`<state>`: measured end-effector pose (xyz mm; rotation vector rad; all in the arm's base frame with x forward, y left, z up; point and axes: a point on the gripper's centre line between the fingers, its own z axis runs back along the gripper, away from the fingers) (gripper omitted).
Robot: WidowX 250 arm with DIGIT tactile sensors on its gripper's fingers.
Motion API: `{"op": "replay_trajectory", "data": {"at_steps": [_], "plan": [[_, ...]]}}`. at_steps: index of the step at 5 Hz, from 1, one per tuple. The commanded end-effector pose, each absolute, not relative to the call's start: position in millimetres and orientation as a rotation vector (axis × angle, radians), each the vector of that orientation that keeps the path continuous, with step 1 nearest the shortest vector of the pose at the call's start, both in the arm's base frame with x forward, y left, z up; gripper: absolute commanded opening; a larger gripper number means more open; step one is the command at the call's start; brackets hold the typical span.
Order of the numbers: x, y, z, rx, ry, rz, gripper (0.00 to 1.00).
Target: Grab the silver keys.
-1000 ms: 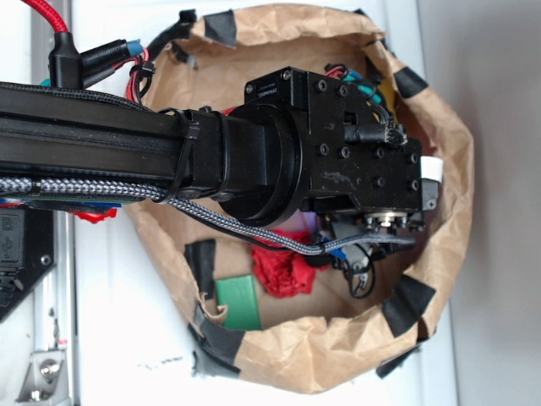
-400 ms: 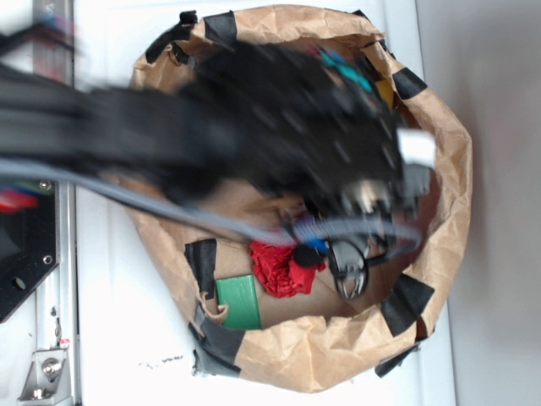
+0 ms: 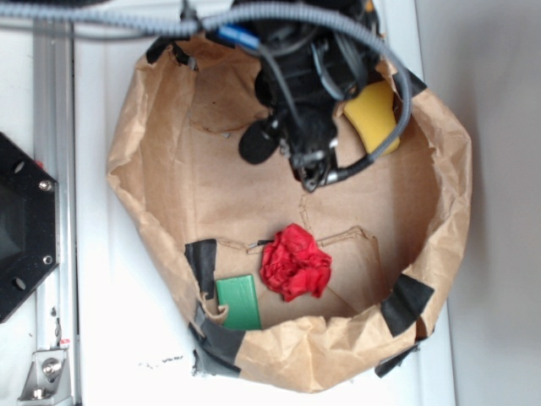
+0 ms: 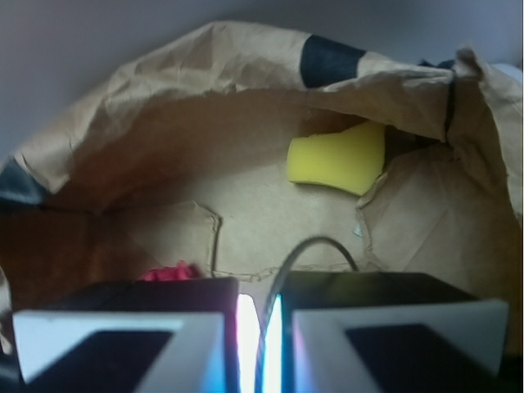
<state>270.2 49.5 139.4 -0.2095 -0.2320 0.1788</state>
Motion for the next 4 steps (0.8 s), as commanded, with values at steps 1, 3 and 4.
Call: {"op": "replay_trajectory", "data": {"at_steps": [1, 3, 4], "plan": [[267, 44, 155, -0.126, -0.194, 0.153, 0.00], [260, 36, 152, -0.091, -0.186, 0.115, 0.00], [262, 34, 149, -0.072, -0.206, 0.121, 0.00]]}}
